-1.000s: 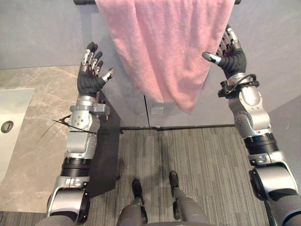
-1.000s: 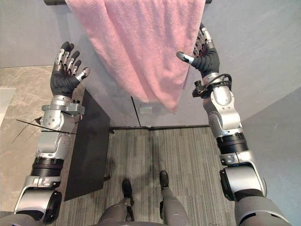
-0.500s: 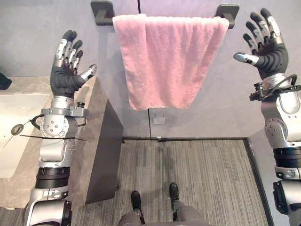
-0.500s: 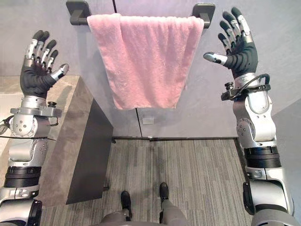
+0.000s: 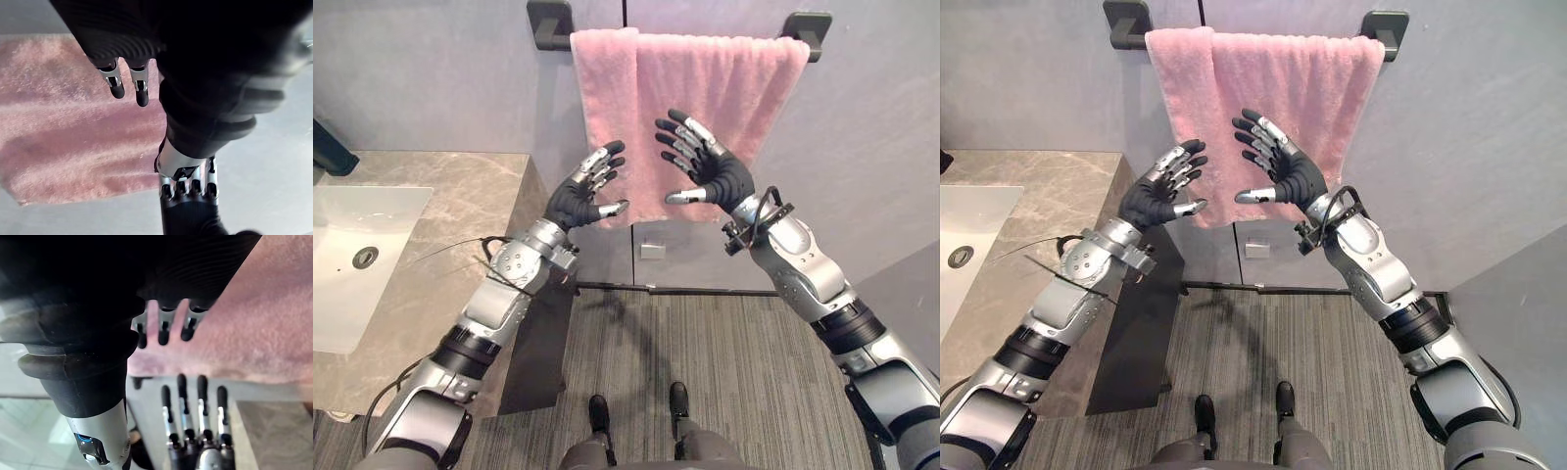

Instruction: Organize washtable

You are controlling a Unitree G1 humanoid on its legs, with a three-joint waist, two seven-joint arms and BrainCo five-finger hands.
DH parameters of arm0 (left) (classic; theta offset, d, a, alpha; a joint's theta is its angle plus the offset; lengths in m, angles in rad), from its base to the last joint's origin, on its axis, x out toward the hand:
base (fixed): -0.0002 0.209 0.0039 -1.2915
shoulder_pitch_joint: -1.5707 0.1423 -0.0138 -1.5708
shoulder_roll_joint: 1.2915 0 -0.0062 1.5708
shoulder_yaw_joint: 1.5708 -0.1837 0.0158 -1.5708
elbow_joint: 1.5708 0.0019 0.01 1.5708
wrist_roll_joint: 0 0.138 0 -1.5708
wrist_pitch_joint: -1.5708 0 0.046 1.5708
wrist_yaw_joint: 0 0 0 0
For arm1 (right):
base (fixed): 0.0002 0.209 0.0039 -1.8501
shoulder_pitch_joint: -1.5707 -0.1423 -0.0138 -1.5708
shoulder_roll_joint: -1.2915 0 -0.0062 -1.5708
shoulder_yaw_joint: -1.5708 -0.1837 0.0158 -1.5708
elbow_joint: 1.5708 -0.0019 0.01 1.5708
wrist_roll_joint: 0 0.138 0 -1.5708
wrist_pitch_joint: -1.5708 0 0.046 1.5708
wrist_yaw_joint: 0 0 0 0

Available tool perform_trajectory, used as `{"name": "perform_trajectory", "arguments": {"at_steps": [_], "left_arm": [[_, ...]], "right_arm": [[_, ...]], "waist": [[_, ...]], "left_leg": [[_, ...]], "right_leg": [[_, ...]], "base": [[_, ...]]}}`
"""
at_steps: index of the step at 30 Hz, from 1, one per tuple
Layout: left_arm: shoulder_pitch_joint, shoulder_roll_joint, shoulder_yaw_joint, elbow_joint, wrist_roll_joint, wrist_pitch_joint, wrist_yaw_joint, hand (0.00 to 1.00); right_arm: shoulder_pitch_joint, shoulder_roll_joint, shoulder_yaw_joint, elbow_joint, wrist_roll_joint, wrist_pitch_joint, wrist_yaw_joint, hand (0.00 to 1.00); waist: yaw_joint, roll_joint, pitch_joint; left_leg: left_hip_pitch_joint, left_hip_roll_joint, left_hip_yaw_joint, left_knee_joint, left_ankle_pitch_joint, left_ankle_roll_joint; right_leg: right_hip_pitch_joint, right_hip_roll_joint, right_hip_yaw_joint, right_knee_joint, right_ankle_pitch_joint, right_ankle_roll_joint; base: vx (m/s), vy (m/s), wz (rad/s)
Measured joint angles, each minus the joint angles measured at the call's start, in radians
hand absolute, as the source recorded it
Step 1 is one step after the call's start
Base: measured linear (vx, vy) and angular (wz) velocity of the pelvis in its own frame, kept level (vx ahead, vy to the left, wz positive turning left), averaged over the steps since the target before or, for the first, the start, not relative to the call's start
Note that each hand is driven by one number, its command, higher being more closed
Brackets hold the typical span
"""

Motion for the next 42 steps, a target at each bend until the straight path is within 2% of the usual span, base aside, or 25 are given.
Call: {"name": "perform_trajectory", "arguments": {"at_steps": [7, 14, 17, 20, 22, 26, 35, 39, 42], "left_arm": [[-0.126, -0.051, -0.068, 0.098, 0.001, 0.008, 0.023, 0.0], [-0.287, -0.07, -0.067, 0.184, 0.001, 0.014, 0.084, 0.0], [-0.349, -0.071, -0.061, 0.197, 0.001, 0.013, 0.108, 0.0], [-0.373, -0.08, -0.029, 0.197, 0.015, 0.012, 0.13, 0.0], [-0.374, -0.101, 0.023, 0.198, 0.028, 0.011, 0.152, 0.0], [-0.372, -0.11, 0.083, 0.192, 0.043, -0.004, 0.164, 0.0], [-0.092, -0.113, 0.332, -0.038, 0.103, -0.009, 0.177, 0.0], [0.073, -0.166, 0.434, -0.145, 0.136, -0.02, 0.174, 0.0], [0.225, -0.205, 0.483, -0.199, 0.137, -0.024, 0.168, 0.0]], "right_arm": [[-0.056, 0.057, 0.036, 0.053, 0.0, -0.001, -0.02, 0.0], [-0.153, 0.086, 0.012, 0.103, -0.001, -0.019, -0.07, 0.0], [-0.159, 0.125, -0.037, 0.108, -0.001, -0.023, -0.078, 0.0], [-0.158, 0.133, -0.066, 0.112, -0.001, -0.025, -0.098, 0.0], [-0.158, 0.148, -0.125, 0.119, -0.001, -0.031, -0.113, 0.0], [-0.131, 0.143, -0.323, 0.117, -0.001, -0.081, -0.122, 0.0], [0.192, 0.144, -0.623, -0.028, -0.002, -0.106, -0.131, 0.0], [0.334, 0.151, -0.716, -0.068, -0.002, -0.107, -0.128, 0.0], [0.459, 0.193, -0.79, -0.094, -0.002, -0.105, -0.126, 0.0]], "waist": [[-0.006, 0.002, 0.007], [-0.005, 0.017, 0.089], [-0.008, 0.017, 0.124], [-0.008, 0.017, 0.133], [-0.016, 0.019, 0.14], [-0.019, 0.019, 0.158], [-0.021, 0.019, 0.158], [-0.019, 0.019, 0.158], [-0.013, 0.02, 0.157]], "left_leg": [[-0.032, -0.001, 0.0, 0.001, 0.006, 0.009], [-0.082, 0.0, 0.01, 0.0, 0.016, 0.008], [-0.103, 0.001, 0.021, 0.0, 0.022, 0.006], [-0.117, 0.0, 0.032, -0.001, 0.022, 0.006], [-0.117, -0.001, 0.033, -0.001, 0.022, 0.006], [-0.117, -0.002, 0.031, 0.004, 0.022, 0.006], [-0.117, -0.002, 0.033, -0.001, 0.021, 0.006], [-0.117, -0.004, 0.032, -0.001, 0.021, 0.006], [-0.113, -0.006, 0.03, -0.001, 0.021, 0.006]], "right_leg": [[-0.033, 0.001, 0.002, 0.001, 0.005, -0.002], [-0.089, 0.002, 0.016, 0.001, 0.021, -0.005], [-0.117, 0.004, 0.026, 0.001, 0.027, -0.006], [-0.136, 0.005, 0.038, 0.001, 0.031, -0.004], [-0.138, 0.005, 0.043, 0.001, 0.031, -0.003], [-0.138, 0.005, 0.043, 0.001, 0.031, -0.003], [-0.139, 0.005, 0.046, 0.001, 0.024, 0.001], [-0.139, 0.006, 0.045, 0.001, 0.021, 0.005], [-0.133, 0.006, 0.042, 0.001, 0.021, 0.004]], "base": [[0.03, 0.012, -0.01], [-0.01, 0.011, -0.04], [-0.02, 0.018, -0.08], [0.0, 0.02, -0.12], [0.02, 0.036, -0.08], [0.01, 0.024, 0.0], [0.0, 0.003, 0.0], [0.0, 0.0, 0.0], [0.0, 0.006, 0.01]]}}
